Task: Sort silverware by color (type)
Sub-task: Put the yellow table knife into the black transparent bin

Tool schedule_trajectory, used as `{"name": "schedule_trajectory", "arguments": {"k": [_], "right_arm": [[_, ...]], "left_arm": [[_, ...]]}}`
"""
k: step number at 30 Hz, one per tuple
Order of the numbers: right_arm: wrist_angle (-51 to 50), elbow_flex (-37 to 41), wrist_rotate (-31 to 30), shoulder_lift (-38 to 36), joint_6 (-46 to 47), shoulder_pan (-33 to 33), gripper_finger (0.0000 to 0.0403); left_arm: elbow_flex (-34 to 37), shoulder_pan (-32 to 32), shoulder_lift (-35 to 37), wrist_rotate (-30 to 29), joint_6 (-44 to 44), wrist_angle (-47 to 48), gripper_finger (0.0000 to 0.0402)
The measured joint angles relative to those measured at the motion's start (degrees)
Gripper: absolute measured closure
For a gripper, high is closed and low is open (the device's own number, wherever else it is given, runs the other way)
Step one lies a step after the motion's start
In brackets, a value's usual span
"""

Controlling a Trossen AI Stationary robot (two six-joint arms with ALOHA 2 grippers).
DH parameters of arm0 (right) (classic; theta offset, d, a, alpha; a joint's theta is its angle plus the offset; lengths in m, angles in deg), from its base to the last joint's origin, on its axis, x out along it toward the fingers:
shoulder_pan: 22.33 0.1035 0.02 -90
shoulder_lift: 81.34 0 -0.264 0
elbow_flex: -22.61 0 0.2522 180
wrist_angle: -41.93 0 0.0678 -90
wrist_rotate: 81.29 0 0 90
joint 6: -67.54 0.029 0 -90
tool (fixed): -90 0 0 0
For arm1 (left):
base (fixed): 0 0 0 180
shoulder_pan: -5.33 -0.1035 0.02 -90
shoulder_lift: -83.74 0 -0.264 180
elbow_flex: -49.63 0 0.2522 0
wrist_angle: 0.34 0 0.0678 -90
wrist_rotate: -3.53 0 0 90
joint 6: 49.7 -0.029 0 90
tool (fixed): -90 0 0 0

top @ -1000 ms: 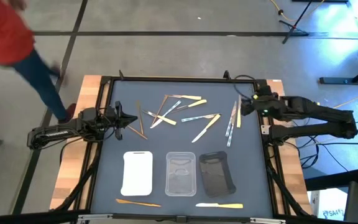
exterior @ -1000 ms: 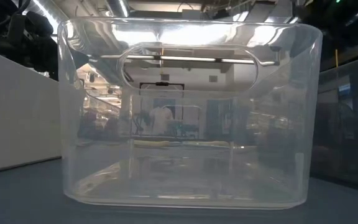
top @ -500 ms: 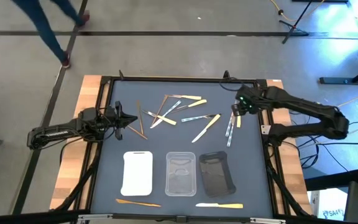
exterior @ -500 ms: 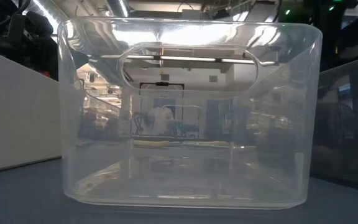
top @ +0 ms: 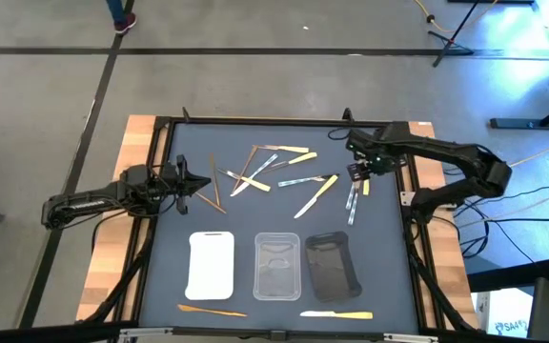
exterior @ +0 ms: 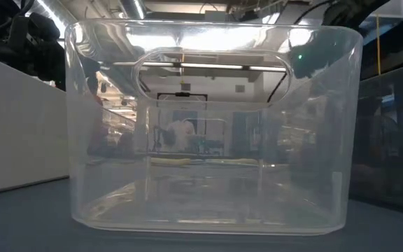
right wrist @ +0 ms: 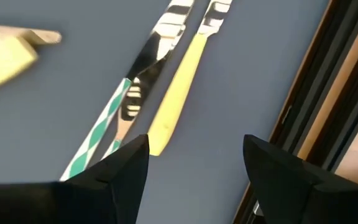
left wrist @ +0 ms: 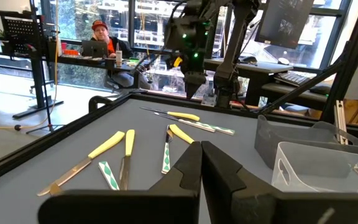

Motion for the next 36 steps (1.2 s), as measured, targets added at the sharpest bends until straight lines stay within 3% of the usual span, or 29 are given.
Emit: {"name": "schedule_trajectory", "arguments": {"k": [19,31,36], "right_arm": [[3.99,0.02,-0.02,11.38,-2.29,0.03,0.0155],[4.63,0.15,-0.57,14.03,-3.73,0.03,0.0155],[7.00,3.92,0.01,14.01,-3.73,0.03,0.0155]], "left_arm": [[0.01,-0.02,-0.01,0.01,0.02,0.01,0.0398],[0.00,0.00,-0.01,0.01,0.02,0.01,0.0398],[0.01,-0.01,-0.01,0.01,0.02,0.01,0.0398]]}}
